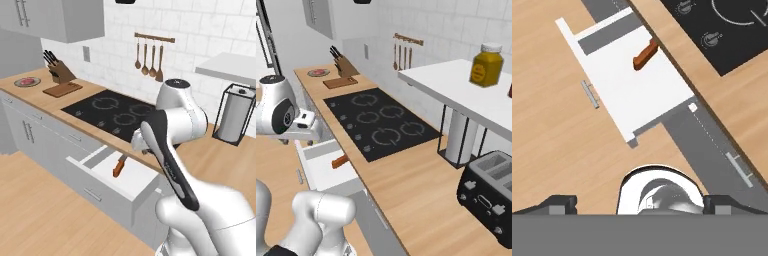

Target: Pick up the knife from the drawer and place it on the cutting board. Then place the meat from the plate to the cutting board.

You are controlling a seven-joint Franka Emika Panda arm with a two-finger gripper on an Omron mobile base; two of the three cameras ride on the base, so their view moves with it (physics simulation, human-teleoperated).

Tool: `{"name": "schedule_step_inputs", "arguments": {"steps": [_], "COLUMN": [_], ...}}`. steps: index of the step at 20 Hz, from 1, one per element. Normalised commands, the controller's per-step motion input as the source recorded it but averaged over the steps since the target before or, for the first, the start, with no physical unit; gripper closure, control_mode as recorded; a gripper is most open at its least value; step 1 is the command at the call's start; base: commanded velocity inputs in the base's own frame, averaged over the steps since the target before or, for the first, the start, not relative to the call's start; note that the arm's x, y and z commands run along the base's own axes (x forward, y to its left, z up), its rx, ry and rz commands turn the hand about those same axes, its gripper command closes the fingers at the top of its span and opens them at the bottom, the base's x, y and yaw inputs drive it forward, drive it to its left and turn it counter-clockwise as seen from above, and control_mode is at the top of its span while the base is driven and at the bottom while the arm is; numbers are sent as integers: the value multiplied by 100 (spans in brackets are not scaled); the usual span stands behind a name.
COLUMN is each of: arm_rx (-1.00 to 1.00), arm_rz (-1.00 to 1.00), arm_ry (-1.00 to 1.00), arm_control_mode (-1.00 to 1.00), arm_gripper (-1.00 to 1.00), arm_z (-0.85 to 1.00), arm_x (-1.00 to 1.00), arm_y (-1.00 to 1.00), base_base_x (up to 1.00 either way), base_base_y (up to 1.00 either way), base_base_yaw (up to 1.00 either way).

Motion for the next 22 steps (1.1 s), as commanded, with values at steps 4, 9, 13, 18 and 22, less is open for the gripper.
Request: {"name": "schedule_step_inputs", "arguments": {"steps": [4,9,13,18,22], "arm_rx": [0,-2,0,0,0], "arm_rz": [10,11,8,3,2], "arm_ry": [9,-1,0,0,-2], "arm_control_mode": [-100,-100,-100,-100,-100], "arm_gripper": [-100,-100,-100,-100,-100], "arm_z": [-63,-64,-70,-53,-46], "arm_x": [47,23,38,49,40], "arm_y": [78,40,31,26,25], "base_base_x": [0,0,0,0,0], "base_base_y": [0,0,0,0,0], "base_base_yaw": [0,0,0,0,0]}}
